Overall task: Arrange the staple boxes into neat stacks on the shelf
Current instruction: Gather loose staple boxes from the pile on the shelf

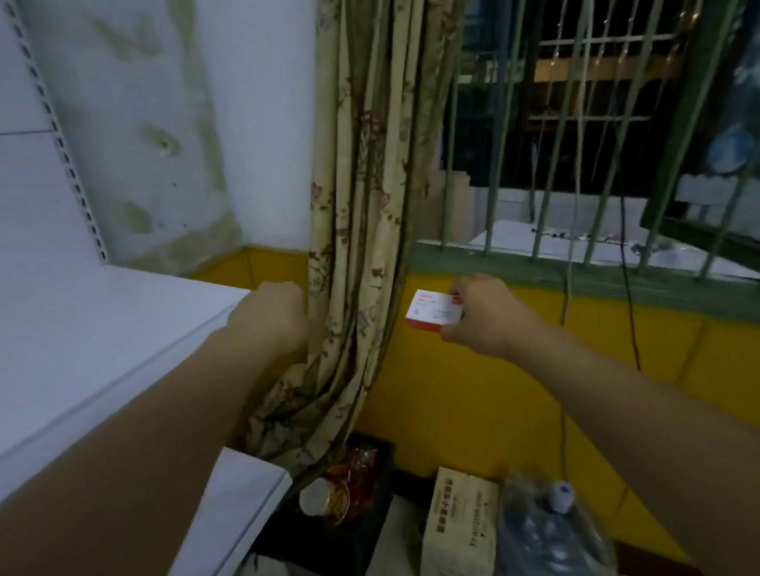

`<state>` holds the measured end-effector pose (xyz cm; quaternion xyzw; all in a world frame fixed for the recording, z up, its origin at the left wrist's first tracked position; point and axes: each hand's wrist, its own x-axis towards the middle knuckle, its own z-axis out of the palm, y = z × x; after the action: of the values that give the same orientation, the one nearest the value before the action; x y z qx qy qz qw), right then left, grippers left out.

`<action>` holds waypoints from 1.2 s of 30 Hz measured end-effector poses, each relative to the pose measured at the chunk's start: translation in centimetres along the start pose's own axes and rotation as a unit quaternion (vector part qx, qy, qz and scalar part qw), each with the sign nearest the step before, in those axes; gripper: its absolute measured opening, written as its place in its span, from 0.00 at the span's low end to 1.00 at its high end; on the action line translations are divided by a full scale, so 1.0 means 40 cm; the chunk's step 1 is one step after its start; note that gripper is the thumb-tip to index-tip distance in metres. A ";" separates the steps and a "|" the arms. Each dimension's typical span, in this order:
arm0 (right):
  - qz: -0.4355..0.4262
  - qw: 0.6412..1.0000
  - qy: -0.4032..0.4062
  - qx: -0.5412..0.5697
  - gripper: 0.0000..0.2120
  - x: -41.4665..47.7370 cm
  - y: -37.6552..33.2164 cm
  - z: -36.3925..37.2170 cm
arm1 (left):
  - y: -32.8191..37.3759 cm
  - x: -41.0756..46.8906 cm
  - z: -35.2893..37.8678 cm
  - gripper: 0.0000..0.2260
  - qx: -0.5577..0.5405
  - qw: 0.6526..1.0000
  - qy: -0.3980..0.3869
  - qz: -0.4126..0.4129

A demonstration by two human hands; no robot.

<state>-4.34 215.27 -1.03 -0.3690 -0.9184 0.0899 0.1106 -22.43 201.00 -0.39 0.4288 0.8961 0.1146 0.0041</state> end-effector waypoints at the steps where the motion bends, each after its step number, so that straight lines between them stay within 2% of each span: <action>1: -0.013 1.000 -0.002 0.005 0.21 0.030 -0.008 0.004 | -0.015 0.018 -0.003 0.14 0.005 1.000 0.005 -0.009; 5: -0.058 0.998 -0.010 0.016 0.24 0.149 -0.059 0.035 | -0.118 0.094 -0.007 0.10 0.037 0.997 0.012 -0.067; 10: -0.113 0.993 -0.013 0.027 0.18 0.289 -0.192 0.104 | -0.266 0.147 -0.043 0.07 0.052 0.990 0.042 -0.122; 13: -0.157 0.987 -0.009 0.029 0.19 0.369 -0.308 0.138 | -0.369 0.148 -0.072 0.12 0.056 0.982 0.060 -0.171; 15: -0.197 0.979 -0.006 0.040 0.23 0.412 -0.397 0.159 | -0.442 0.140 -0.096 0.13 0.062 0.975 0.074 -0.199; 17: -0.234 0.970 -0.013 0.066 0.22 0.441 -0.491 0.183 | -0.514 0.124 -0.117 0.13 0.063 0.967 0.089 -0.231; 21: -0.326 0.937 -0.054 0.112 0.18 0.471 -0.671 0.240 | -0.629 0.059 -0.142 0.15 0.074 0.946 0.091 -0.302; 24: -0.375 0.909 -0.090 0.158 0.22 0.474 -0.787 0.287 | -0.698 0.008 -0.153 0.13 0.079 0.927 0.100 -0.352; 30: -0.496 0.845 -0.111 0.164 0.24 0.450 -0.985 0.340 | -0.781 -0.079 -0.164 0.14 0.055 0.881 0.117 -0.454; 34: -0.556 0.800 -0.134 0.183 0.21 0.416 -1.101 0.356 | -0.818 -0.132 -0.177 0.16 0.027 0.857 0.145 -0.493; 36: -0.572 0.780 -0.142 0.208 0.20 0.393 -1.143 0.362 | -0.829 -0.150 -0.177 0.20 0.024 0.856 0.165 -0.490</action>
<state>-49.39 192.50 -1.49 0.2735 -0.9248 0.2506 0.0843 -44.84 174.86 -0.96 -0.0912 0.9802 0.1457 -0.0988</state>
